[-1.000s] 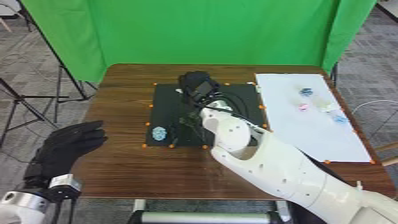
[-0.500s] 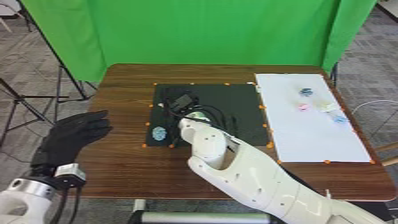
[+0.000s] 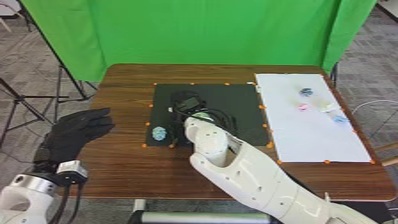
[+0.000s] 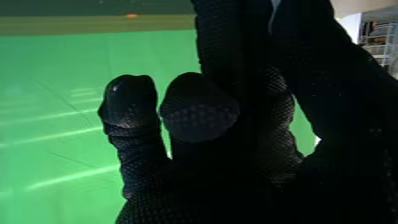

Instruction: Arrange flowers

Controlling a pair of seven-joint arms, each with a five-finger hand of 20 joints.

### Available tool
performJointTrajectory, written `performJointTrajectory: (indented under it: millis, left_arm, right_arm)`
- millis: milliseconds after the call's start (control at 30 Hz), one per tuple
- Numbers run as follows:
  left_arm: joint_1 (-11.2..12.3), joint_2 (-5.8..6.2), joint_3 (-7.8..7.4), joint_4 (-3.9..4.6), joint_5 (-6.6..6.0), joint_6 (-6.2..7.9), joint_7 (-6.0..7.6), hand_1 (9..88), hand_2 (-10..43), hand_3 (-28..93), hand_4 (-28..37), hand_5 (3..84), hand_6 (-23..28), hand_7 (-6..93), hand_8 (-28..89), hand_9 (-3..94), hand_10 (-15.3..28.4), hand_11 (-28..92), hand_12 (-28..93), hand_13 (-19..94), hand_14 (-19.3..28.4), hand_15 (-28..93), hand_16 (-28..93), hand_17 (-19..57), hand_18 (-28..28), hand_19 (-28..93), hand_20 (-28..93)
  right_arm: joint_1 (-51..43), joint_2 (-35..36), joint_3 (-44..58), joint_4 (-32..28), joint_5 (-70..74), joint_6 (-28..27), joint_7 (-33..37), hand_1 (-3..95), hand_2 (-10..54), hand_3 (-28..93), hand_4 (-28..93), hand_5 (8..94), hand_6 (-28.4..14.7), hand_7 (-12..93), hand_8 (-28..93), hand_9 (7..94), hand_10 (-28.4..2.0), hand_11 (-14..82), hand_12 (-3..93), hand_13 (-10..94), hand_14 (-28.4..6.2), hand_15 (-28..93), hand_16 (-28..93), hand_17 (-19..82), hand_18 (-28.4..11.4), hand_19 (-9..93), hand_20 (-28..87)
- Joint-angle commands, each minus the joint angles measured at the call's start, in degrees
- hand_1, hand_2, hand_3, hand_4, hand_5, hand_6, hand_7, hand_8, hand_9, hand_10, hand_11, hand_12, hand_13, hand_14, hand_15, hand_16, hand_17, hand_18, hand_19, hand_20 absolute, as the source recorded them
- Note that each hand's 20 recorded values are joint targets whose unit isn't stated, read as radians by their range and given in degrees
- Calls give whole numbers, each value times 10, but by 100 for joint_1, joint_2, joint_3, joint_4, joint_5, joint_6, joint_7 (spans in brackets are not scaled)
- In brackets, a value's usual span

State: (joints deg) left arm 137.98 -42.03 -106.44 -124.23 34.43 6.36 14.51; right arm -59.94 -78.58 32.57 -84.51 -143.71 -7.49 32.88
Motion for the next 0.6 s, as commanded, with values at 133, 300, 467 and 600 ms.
performJointTrajectory:
  millis: [133, 300, 467, 600]
  left_arm:
    - [-123, 47, 83, 43, 47, -103, -74, 276, 37, 831, -158, 458, 131, 193, -104, 404, 225, 365, 109, 272, 284, 638, -141, -88, 227, 587, 108]
    - [-83, 33, 63, 32, 50, -88, -79, 276, 38, 831, -158, 458, 131, 193, -104, 404, 226, 365, 108, 273, 284, 638, -140, -88, 227, 587, 107]
    - [-97, 16, 65, 33, 66, -114, -111, 276, 38, 831, -158, 458, 131, 193, -105, 405, 226, 365, 108, 273, 284, 638, -140, -88, 226, 587, 107]
    - [-79, 33, 73, 36, 46, -88, -93, 276, 37, 831, -157, 458, 131, 194, -105, 405, 226, 364, 108, 273, 284, 638, -140, -88, 226, 587, 107]
  right_arm:
    - [155, -63, -182, 32, 67, 167, 189, 383, -95, 742, -283, 778, 17, 179, -8, 812, -96, 184, 161, 798, -31, 790, 227, 483, -196, 932, 315]
    - [151, -88, -158, 33, 78, 165, 186, 362, -95, 753, -283, 777, 16, 175, -37, 812, -96, 186, 161, 796, -32, 791, 227, 483, -199, 932, 315]
    - [134, -191, -66, 130, -44, 70, 84, 354, -95, 761, -283, 774, 16, 179, -61, 807, -97, 187, 160, 795, -33, 791, 226, 483, -199, 932, 316]
    - [111, -203, 40, 108, -29, -153, 95, 350, -95, 773, -283, 767, 11, 174, -89, 794, -98, 187, 160, 791, -35, 793, 227, 481, -200, 932, 318]
